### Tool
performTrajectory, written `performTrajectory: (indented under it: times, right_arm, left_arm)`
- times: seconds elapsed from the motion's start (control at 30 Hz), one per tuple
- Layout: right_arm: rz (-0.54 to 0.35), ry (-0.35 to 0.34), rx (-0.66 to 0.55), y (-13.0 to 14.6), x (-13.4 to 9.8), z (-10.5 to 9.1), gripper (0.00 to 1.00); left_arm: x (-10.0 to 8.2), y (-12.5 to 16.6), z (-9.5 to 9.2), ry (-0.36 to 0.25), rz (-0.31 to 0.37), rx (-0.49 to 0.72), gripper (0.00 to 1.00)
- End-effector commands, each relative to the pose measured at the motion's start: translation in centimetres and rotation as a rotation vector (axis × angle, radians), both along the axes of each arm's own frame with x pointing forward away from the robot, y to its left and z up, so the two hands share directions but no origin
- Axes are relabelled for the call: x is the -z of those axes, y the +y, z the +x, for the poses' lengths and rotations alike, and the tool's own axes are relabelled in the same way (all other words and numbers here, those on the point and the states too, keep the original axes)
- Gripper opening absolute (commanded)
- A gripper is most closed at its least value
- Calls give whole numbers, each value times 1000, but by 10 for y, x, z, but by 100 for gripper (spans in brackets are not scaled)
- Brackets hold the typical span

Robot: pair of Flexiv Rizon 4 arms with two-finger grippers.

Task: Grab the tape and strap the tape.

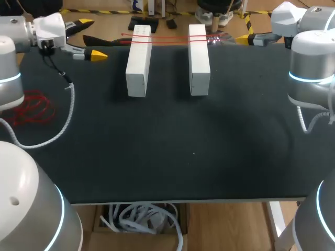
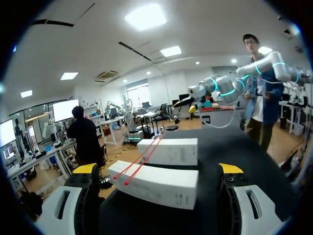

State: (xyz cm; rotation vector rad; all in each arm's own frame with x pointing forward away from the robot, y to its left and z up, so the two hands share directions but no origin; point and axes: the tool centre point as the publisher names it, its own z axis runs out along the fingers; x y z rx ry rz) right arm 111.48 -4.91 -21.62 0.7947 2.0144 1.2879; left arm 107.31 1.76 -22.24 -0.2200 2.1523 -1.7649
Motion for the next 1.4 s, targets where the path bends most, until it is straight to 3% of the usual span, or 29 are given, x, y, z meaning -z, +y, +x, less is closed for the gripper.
performTrajectory:
  times: [0.03,0.1,0.17,0.23,0.37,0.7,0.77,0.83,0.9,0.97,1.03,1.1,1.17,1.27,1.3,1.4]
  right_arm:
    - [1,-1,0,0,0,0,100]
    - [1,-1,0,0,0,0,100]
    - [1,-1,0,0,0,0,100]
    - [1,-1,0,0,0,0,100]
    - [1,-1,0,0,0,0,100]
    - [1,-1,0,0,0,0,100]
    - [1,-1,0,0,0,0,100]
    - [1,-1,0,0,0,0,100]
    - [1,-1,0,0,0,0,100]
    - [1,-1,0,0,0,0,100]
    - [1,-1,0,0,0,0,100]
    - [1,-1,0,0,0,0,100]
    - [1,-1,0,0,0,0,100]
    - [1,-1,0,0,0,0,100]
    - [1,-1,0,0,0,0,100]
    - [1,-1,0,0,0,0,100]
  left_arm:
    - [2,1,4,1,-8,27,100]
    - [2,1,4,1,-8,27,100]
    - [6,1,6,-61,-45,106,100]
    - [10,0,10,-43,-12,138,100]
    - [17,-6,18,-53,-17,215,100]
    - [39,-19,43,-8,-14,321,100]
    - [43,-22,47,-8,-11,340,78]
    - [48,-24,52,-17,-13,369,45]
    - [54,-24,57,-8,-8,386,21]
    - [60,-24,62,-6,-1,406,11]
    - [64,-24,66,-2,-1,409,14]
    - [66,-24,69,0,-2,411,0]
    - [69,-24,73,4,-2,415,2]
    - [72,-26,78,7,-1,426,22]
    - [72,-27,79,7,-1,429,22]
    - [75,-29,83,12,3,440,36]
